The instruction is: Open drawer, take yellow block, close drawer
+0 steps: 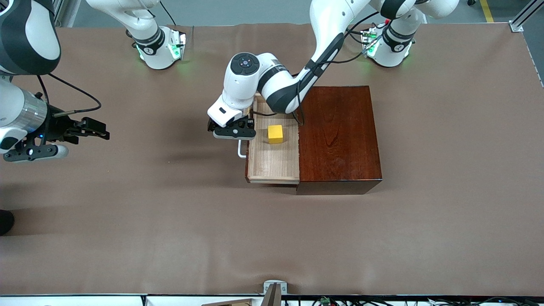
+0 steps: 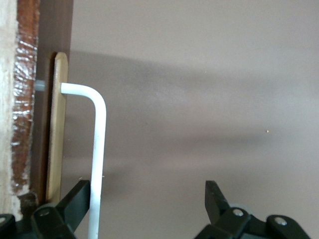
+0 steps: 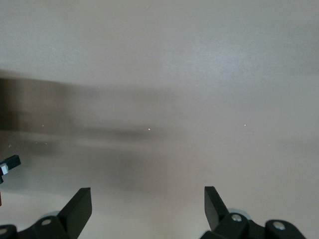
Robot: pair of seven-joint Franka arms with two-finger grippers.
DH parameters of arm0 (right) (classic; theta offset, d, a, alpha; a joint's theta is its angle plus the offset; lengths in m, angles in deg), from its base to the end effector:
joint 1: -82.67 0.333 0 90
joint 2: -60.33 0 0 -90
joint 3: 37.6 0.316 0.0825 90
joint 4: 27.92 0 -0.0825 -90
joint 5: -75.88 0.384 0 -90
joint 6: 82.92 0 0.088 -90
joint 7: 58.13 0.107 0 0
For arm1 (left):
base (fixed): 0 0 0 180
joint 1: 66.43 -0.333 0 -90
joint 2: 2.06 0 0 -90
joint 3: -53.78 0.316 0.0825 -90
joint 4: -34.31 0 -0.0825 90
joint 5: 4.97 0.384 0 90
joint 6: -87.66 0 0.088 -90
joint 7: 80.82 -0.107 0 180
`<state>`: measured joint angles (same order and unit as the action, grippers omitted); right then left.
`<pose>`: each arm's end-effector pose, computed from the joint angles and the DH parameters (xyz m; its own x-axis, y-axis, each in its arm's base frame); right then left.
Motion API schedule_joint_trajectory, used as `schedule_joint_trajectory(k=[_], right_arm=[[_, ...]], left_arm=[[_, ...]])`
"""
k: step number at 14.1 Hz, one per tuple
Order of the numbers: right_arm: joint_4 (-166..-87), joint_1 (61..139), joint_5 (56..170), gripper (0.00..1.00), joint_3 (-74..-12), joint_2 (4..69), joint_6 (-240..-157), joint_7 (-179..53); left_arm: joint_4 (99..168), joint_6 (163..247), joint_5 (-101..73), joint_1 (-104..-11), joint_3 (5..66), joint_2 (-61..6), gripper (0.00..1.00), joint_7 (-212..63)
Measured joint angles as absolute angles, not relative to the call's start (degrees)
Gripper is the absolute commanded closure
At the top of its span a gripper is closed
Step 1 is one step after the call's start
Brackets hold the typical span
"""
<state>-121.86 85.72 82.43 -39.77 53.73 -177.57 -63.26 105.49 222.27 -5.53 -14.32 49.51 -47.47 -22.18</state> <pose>0.5873 0.0214 0.5335 0.9912 0.0947 -0.0930 0.0836 -0.9897 -0.1166 0.4457 -0.6402 0.3246 0.9899 0.0918 0.1085 0.0558 -0.9533 0.2967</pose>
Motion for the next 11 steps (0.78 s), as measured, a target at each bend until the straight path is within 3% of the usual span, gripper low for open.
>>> schedule_joint_trajectory(k=[7,11], right_arm=[[-121.87,85.85,82.43,0.00,-39.73,53.73,-177.57,-63.26],[-121.86,87.88,82.46,0.00,-39.62,53.73,-177.79,-63.27]], left_arm=[[103.55,214.59,-6.54,-14.73,49.17,-42.60,0.00,-18.92],[103.14,199.37,-6.54,-20.15,49.65,-34.74,0.00,-18.96]])
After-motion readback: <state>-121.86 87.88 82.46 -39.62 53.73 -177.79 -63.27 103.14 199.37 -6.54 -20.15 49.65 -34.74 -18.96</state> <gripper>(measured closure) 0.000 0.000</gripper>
